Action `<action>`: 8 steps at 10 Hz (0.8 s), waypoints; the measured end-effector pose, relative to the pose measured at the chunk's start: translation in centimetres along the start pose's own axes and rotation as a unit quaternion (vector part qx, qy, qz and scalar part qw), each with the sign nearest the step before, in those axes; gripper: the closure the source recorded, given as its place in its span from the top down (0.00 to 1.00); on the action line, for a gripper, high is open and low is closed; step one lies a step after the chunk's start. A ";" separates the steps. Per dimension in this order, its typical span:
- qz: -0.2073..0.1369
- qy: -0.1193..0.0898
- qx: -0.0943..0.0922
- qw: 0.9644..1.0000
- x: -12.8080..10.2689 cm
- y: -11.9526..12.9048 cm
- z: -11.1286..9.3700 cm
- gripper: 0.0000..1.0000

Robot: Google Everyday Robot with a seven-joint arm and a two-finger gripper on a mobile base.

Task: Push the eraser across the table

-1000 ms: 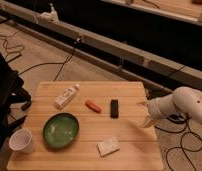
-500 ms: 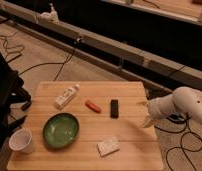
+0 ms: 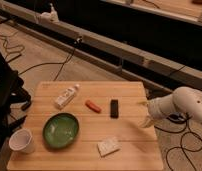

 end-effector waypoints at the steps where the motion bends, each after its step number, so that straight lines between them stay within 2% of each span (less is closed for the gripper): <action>1: 0.000 0.000 0.000 1.000 0.0 0.0 0.0 0.65; 2: 0.000 0.000 0.000 1.000 0.0 0.0 0.0 0.58; 7: -0.002 0.002 0.001 1.000 0.0 -0.2 -0.1 0.07; 8: -0.008 0.010 0.008 1.000 0.3 -1.2 -0.5 0.01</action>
